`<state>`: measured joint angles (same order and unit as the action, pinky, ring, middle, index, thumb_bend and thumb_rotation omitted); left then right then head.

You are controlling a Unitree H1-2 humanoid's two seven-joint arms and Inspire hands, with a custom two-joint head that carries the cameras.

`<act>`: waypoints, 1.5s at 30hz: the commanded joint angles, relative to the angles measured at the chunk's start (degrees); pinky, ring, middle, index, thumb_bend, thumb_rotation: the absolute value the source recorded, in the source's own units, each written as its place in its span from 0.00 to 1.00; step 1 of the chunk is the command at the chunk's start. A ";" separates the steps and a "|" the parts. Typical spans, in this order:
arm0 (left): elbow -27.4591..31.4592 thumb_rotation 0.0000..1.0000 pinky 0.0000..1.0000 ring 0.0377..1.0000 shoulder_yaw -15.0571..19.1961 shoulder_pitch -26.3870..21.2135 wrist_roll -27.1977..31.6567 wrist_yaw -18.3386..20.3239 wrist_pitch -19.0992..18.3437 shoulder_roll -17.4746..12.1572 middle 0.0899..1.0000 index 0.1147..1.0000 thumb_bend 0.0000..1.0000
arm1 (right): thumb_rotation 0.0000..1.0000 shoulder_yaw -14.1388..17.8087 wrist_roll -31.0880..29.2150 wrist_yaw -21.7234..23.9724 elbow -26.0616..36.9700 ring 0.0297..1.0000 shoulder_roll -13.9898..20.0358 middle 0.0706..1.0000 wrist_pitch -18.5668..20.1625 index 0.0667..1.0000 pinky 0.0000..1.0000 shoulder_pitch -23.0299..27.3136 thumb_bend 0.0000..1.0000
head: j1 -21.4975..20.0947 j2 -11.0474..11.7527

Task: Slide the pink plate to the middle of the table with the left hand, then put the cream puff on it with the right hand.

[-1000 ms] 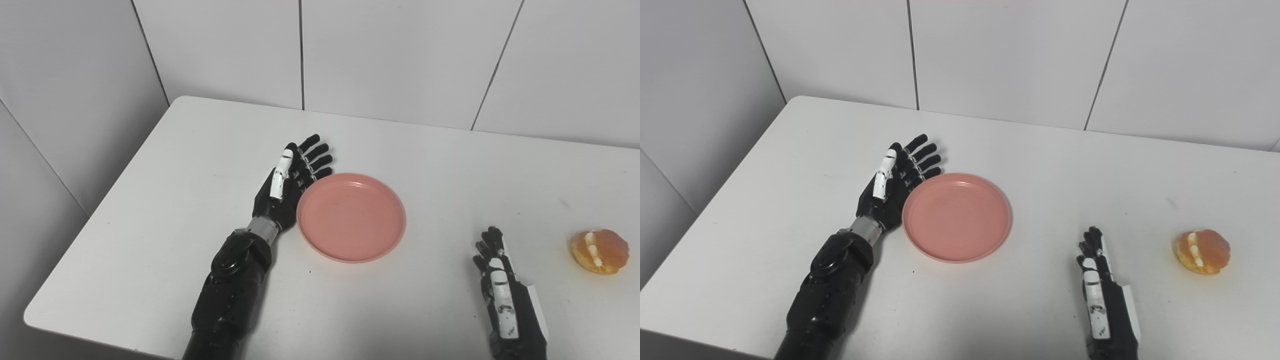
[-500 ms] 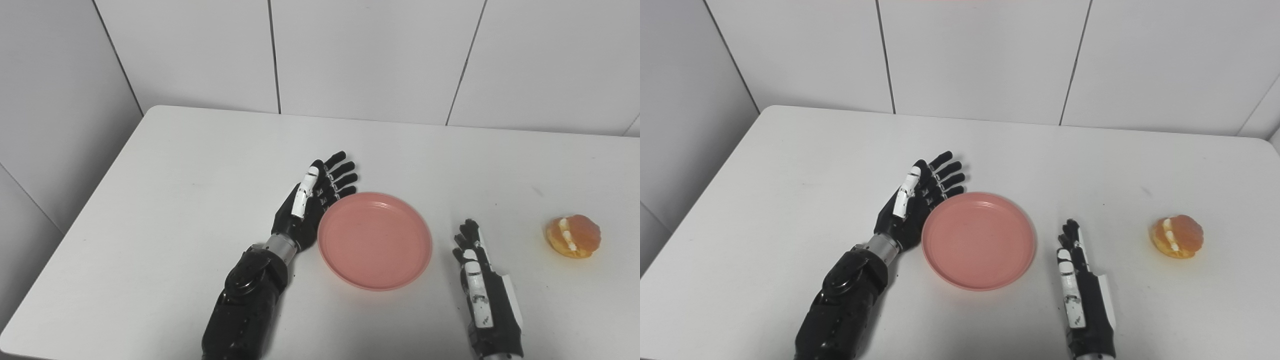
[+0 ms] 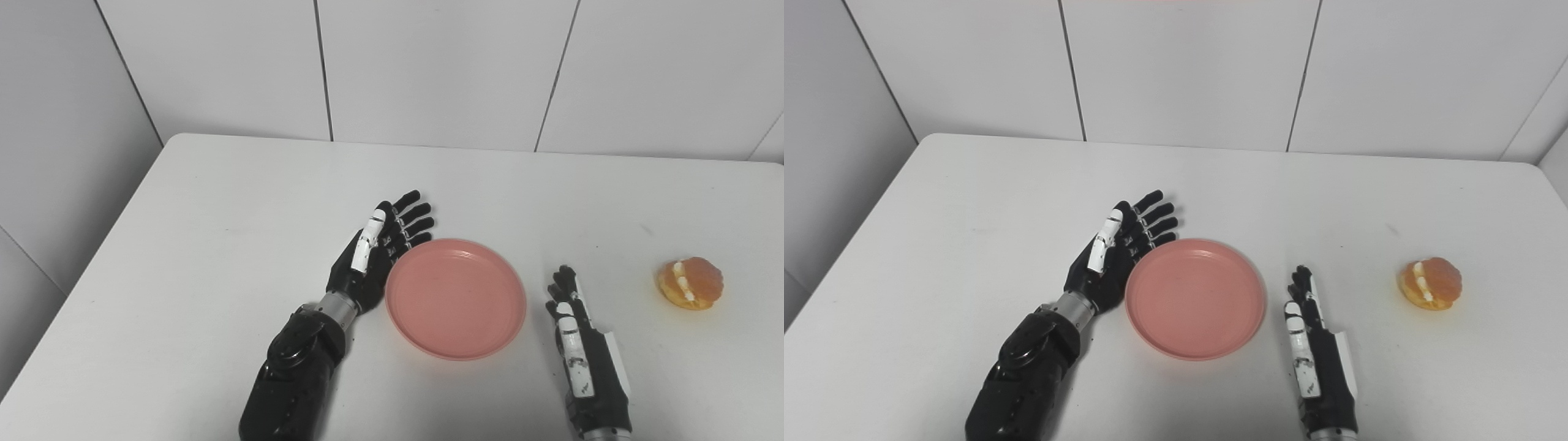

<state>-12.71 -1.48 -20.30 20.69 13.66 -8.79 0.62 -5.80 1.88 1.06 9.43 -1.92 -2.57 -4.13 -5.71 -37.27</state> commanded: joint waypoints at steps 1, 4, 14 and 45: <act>-1.46 1.00 0.88 0.87 0.24 1.13 -1.67 -0.38 -0.77 -0.95 0.88 0.87 0.36 | 1.00 -0.70 0.37 0.22 -0.44 1.00 -0.70 1.00 0.19 1.00 1.00 0.15 0.33 | 0.00 0.09; -1.98 1.00 0.88 0.88 0.77 0.93 -1.79 -0.30 -0.05 -1.13 0.88 0.87 0.37 | 1.00 -0.52 0.44 0.19 -0.16 1.00 -0.49 1.00 0.60 1.00 1.00 0.43 0.32 | -1.31 0.06; -3.95 1.00 0.89 0.88 1.83 1.42 -3.31 -0.24 2.44 -2.64 0.88 0.87 0.37 | 1.00 0.92 4.54 -2.23 2.63 1.00 -0.23 1.00 0.51 1.00 0.99 2.81 0.35 | -4.12 0.55; -6.80 1.00 0.98 0.94 5.10 8.73 -1.93 5.12 13.72 -8.36 0.93 0.92 0.34 | 1.00 8.37 29.08 -4.90 11.22 0.91 11.45 0.94 7.22 0.93 0.85 15.98 0.57 | -25.57 4.49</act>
<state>-15.77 3.27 -17.34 18.66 17.32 2.81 -7.35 2.17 28.68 -3.27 18.36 8.75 3.37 10.27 -31.28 -32.70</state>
